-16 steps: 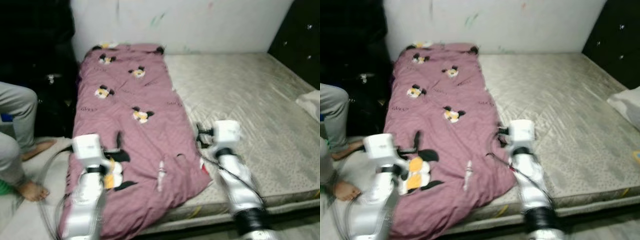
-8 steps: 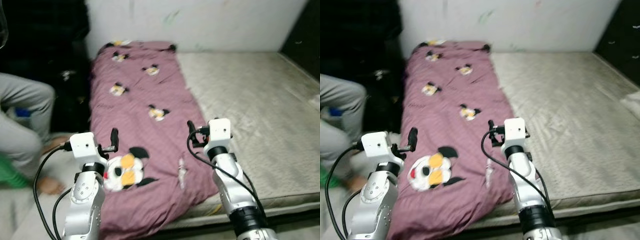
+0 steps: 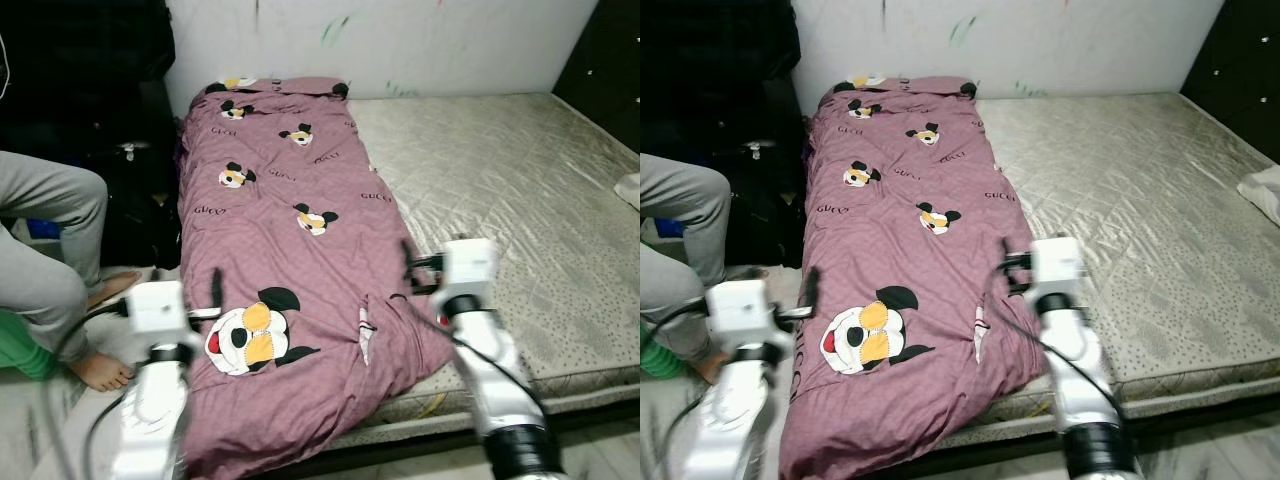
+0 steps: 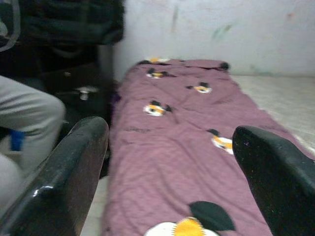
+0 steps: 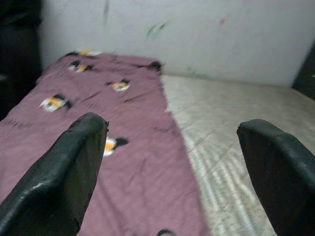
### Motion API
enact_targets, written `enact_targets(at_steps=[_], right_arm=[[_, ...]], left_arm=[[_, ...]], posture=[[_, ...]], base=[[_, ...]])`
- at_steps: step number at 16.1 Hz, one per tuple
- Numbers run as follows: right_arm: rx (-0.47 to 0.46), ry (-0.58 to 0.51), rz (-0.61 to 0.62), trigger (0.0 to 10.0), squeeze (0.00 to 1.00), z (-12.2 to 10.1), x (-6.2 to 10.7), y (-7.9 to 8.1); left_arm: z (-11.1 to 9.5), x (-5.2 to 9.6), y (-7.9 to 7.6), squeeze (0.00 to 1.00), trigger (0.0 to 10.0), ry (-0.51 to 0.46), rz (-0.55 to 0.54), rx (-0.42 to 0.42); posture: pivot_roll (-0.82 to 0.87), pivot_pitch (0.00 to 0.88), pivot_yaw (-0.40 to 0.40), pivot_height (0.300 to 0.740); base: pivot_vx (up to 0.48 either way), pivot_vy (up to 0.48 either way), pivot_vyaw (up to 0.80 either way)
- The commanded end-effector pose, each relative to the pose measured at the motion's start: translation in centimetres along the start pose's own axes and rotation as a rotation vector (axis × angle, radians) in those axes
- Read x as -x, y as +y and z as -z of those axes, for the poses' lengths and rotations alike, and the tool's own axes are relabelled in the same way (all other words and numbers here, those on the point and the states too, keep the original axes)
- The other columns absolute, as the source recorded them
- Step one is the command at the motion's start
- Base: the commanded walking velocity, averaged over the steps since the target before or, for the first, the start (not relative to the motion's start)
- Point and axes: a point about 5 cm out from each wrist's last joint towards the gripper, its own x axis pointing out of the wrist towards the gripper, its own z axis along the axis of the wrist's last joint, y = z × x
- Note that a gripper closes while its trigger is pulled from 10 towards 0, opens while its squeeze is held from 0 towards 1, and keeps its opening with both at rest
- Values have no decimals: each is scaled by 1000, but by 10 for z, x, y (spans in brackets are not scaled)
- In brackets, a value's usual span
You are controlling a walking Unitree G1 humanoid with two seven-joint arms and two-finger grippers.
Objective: Clean up the room
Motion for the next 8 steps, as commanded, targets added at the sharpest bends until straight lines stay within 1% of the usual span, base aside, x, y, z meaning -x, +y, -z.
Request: enact_targets(at_steps=[1,2,3,4,5,7,8], right_arm=[[7,-38,-38,10000,0,-14,10,-4],[14,-28,-52,10000,0,-12,18,-7],[22,-22,-54,10000,0,-11,21,-8],[35,4,-53,10000,0,-6,32,-13],[32,19,-59,10000,0,-3,39,-13],[31,30,-69,10000,0,-3,44,-11],[29,38,-73,10000,0,-3,44,-8]], left_arm=[[0,16,11,0,10000,3,-17,-23],[0,25,13,0,10000,7,-10,-43],[0,28,14,0,10000,11,-7,-48],[2,38,18,0,10000,21,1,-70],[5,47,24,0,10000,34,-11,-95],[9,55,26,0,10000,56,-24,-95],[11,57,25,0,10000,66,-27,-95]], posture=[[44,45,-9,740],[44,45,-9,740],[44,45,-9,740],[45,44,-16,740],[43,44,-15,740],[45,47,-19,740],[47,48,-21,740]], base=[[0,0,0],[0,0,0],[0,0,0],[0,0,0],[0,0,0],[0,0,0],[0,0,0]])
